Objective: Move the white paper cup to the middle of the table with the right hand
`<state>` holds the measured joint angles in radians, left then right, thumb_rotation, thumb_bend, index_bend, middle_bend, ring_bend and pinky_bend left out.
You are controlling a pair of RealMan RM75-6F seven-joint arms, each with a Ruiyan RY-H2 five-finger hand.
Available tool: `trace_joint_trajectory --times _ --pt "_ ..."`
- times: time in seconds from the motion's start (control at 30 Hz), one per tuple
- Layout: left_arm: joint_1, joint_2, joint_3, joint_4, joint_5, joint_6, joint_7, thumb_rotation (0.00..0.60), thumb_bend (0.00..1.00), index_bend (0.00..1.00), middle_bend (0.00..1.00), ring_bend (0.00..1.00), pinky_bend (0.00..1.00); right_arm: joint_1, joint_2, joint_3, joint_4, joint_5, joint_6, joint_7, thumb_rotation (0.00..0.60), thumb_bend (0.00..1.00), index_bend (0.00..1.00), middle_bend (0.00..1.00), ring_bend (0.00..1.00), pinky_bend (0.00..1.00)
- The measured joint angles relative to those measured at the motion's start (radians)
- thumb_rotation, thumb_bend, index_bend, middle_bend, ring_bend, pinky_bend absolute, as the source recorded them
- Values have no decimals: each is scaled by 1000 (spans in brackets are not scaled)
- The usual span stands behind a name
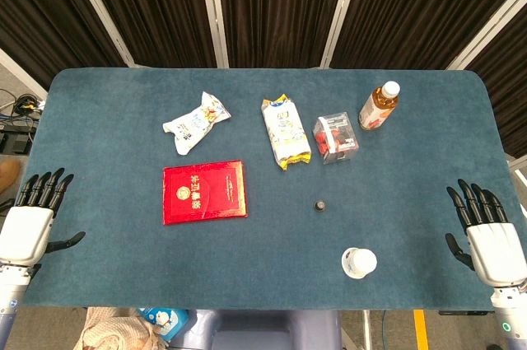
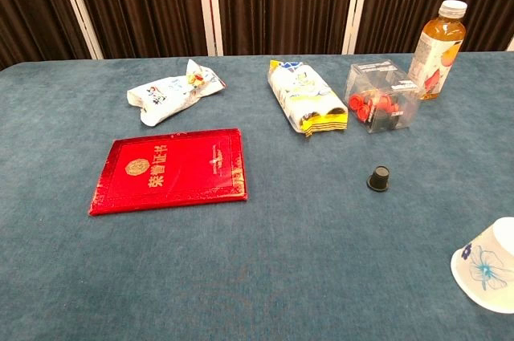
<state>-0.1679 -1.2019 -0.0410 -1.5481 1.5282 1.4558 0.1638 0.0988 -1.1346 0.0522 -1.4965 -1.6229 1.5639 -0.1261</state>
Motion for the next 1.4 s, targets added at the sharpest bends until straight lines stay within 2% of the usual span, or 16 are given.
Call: trace_joint_trajectory --times 0.27,0.53,0.7,1.0,1.2,1.4 --pt "-1 1 -2 0 -8 -4 -4 600 0 0 0 0 0 4 0 0 0 2 -10 5 600 355 0 0 0 112" --pt "1 2 -1 3 -6 -2 -10 600 0 0 0 0 0 24 19 -38 -19 -88 -26 48 600 338 0 0 0 112" --pt "0 1 -1 8 -14 -11 -12 600 0 0 0 0 0 66 49 -90 -53 -176 -103 57 600 329 0 0 0 112" --pt "0 1 3 0 -7 -8 -2 600 0 0 0 0 0 147 81 -156 -172 -245 -280 50 600 328 0 0 0 119" --pt "1 0 0 0 -16 -10 -2 600 0 0 0 0 0 178 56 -173 -223 -246 -369 -26 600 328 0 0 3 143" --pt "0 1 2 -2 -14 -11 -1 600 0 0 0 0 0 188 10 -171 -227 -206 -415 -79 600 328 0 0 4 148"
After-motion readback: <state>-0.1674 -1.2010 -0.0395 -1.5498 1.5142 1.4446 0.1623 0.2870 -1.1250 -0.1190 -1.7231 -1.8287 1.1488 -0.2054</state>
